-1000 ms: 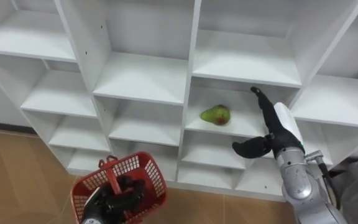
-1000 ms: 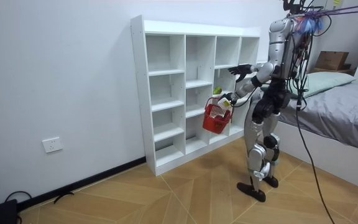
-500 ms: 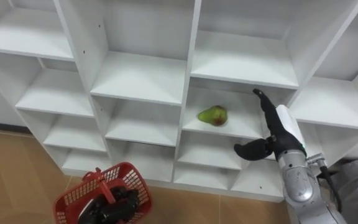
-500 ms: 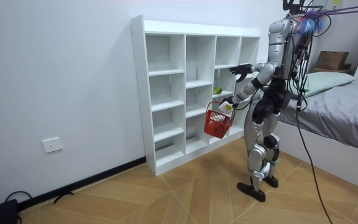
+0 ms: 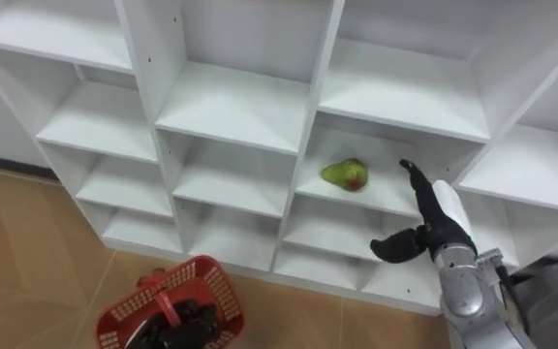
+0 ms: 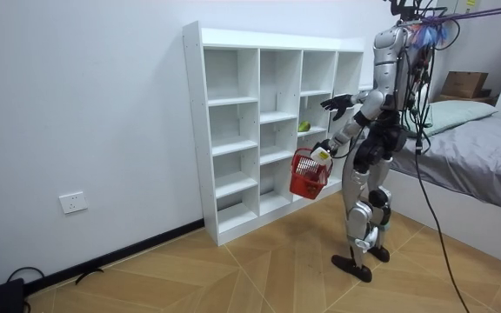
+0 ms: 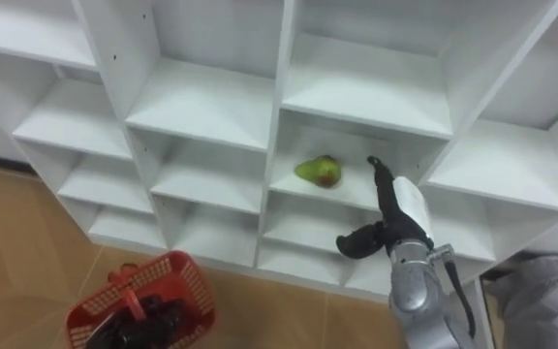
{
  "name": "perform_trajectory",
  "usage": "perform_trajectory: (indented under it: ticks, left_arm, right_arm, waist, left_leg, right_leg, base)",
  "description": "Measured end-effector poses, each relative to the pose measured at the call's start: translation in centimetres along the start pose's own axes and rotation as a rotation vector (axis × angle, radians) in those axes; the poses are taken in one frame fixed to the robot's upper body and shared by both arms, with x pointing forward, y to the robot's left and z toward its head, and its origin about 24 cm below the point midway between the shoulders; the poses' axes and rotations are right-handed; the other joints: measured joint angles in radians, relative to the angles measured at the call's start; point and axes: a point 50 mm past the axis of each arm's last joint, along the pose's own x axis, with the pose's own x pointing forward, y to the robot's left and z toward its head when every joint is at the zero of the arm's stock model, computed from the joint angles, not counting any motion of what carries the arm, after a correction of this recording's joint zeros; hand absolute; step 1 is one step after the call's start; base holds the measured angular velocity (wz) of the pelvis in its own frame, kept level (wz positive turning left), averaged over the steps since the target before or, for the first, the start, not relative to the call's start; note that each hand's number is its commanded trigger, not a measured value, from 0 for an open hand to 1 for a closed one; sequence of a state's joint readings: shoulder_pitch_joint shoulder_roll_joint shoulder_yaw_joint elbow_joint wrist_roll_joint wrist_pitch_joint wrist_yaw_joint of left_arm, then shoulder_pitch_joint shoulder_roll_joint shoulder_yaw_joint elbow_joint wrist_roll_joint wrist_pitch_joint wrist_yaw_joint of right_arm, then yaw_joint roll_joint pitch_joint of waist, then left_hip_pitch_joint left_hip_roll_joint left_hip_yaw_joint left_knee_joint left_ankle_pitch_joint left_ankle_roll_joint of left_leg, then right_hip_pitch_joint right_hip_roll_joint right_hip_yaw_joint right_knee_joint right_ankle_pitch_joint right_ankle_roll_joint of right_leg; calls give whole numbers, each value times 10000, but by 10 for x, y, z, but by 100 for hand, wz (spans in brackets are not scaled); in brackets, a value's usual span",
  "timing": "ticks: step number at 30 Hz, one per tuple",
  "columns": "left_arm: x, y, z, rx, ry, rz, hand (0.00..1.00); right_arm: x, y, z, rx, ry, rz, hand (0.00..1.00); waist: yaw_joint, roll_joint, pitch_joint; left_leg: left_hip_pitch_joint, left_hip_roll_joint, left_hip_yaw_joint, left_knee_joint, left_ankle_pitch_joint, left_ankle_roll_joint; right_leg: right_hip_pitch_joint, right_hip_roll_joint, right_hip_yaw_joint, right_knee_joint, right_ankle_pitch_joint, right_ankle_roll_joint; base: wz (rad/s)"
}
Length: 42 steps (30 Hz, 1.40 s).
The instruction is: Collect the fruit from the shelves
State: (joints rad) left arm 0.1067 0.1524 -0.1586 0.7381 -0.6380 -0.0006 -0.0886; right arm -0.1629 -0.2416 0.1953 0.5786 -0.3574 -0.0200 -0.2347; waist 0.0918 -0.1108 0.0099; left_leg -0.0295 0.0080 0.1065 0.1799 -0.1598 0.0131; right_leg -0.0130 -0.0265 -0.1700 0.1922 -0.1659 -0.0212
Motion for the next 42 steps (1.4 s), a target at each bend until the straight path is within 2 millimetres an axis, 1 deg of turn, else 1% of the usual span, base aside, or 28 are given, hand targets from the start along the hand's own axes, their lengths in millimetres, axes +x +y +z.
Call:
perform_trajectory:
  ticks: [3,4,5,9,11,12,15,16,20,22,27,30,32,34,35,37,38,42]
  left_arm:
    - [4,-5,9,59,-225,-16,100]
    - [6,-7,12,96,-312,-50,100]
    - [8,-8,14,114,-351,-70,100]
    - [13,-12,19,198,-360,-107,100]
    - [17,-14,20,367,-208,-99,100]
    - [17,-14,21,384,-190,-73,100]
    - [20,-16,23,510,-153,23,100]
    - [20,-17,25,527,-203,-4,100]
    - [23,-22,33,582,-409,-143,100]
    - [24,-23,34,599,-424,-153,100]
    - [24,-24,36,601,-472,-176,100]
    - [24,-24,37,537,-520,-166,100]
    - [25,-24,37,546,-540,-176,100]
    - [25,-24,38,577,-550,-171,100]
    - [25,-23,38,635,-544,-160,100]
    - [25,-23,38,789,-521,-183,100]
    - [25,-24,38,829,-522,-198,100]
    - [25,-25,37,913,-480,-251,100]
  right_arm:
    - [13,-2,9,-294,-119,31,0]
    - [17,-3,13,-360,-150,20,0]
    - [20,-3,14,-468,-142,29,0]
    - [25,-2,16,-747,-81,-66,0]
    - [27,-3,16,-792,-37,-214,0]
    - [27,-3,16,-815,-41,-224,0]
    - [30,-2,14,-892,207,-201,0]
    - [32,-4,16,-828,226,-290,0]
    - [45,-18,38,-636,-294,-1057,0]
    - [47,-21,41,-643,-375,-1307,0]
    - [47,-24,33,-830,24,-1587,0]
    - [47,-27,29,-1185,57,-1787,0]
    - [47,-31,29,-1343,1,-2059,0]
    - [48,-35,29,-1448,-32,-2169,0]
    - [50,-39,30,-1486,-61,-2253,0]
    - [52,-43,32,-1557,-47,-2348,0]
    - [54,-45,33,-1588,-5,-2370,0]
    - [54,-45,32,-1607,20,-2372,0]
  waist:
    - [16,3,44]
    - [78,5,81]
    - [178,-7,140]
    - [242,-124,177]
    - [406,-177,194]
    - [416,-191,202]
    - [534,-284,256]
    - [557,-305,258]
    - [566,-314,266]
    - [589,-313,266]
    - [757,-309,269]
    - [742,-304,278]
    - [769,-294,292]
    - [790,-273,314]
    - [790,-254,355]
    - [775,-236,382]
    - [772,-243,410]
    - [769,-265,437]
  left_leg:
    - [-410,16,-24,188,0,0]
    - [-508,18,-25,195,3,1]
    - [-540,18,-25,196,4,1]
    - [-962,2,-153,284,8,6]
    - [-1209,-3,-193,332,8,7]
    - [-1251,-4,-206,333,8,6]
    - [-1379,1,-259,375,9,6]
    - [-1526,8,-268,431,8,6]
    - [-2076,47,-293,604,9,6]
    - [-2104,50,-289,627,9,6]
    - [-2260,50,-303,722,8,6]
    - [-2599,61,-437,902,8,6]
    - [-2868,136,-520,1006,10,3]
    - [-3067,150,-541,1100,10,2]
    - [-3176,150,-540,1146,11,2]
    - [-3380,152,-538,1243,11,4]
    - [-3466,151,-539,1275,12,4]
    - [-3643,159,-541,1309,12,5]
  right_leg:
    - [-331,3,-24,117,19,-10]
    - [-426,4,-29,127,24,-18]
    - [-459,4,-29,130,25,-19]
    - [-795,-13,-118,147,28,-21]
    - [-1032,-26,-211,182,31,-21]
    - [-1082,-27,-222,190,31,-22]
    - [-1168,-28,-265,188,32,-22]
    - [-1292,-33,-269,199,35,-28]
    - [-1816,-22,-284,285,98,-86]
    - [-1828,-16,-326,282,104,-88]
    - [-1921,-23,-354,306,105,-89]
    - [-2121,-61,-542,328,134,-115]
    - [-2327,-63,-624,349,173,-138]
    - [-2504,-54,-656,447,180,-146]
    - [-2606,-55,-654,491,181,-148]
    - [-2792,-58,-648,555,187,-158]
    - [-2898,-58,-649,622,187,-159]
    - [-3077,-60,-640,661,188,-159]
  base:
    - [6]
    - [0]
    - [0]
    - [8]
    - [6]
    - [6]
    - [3]
    - [0]
    - [-1]
    - [3]
    - [1]
    - [14]
    - [11]
    - [3]
    - [0]
    - [0]
    - [0]
    - [0]
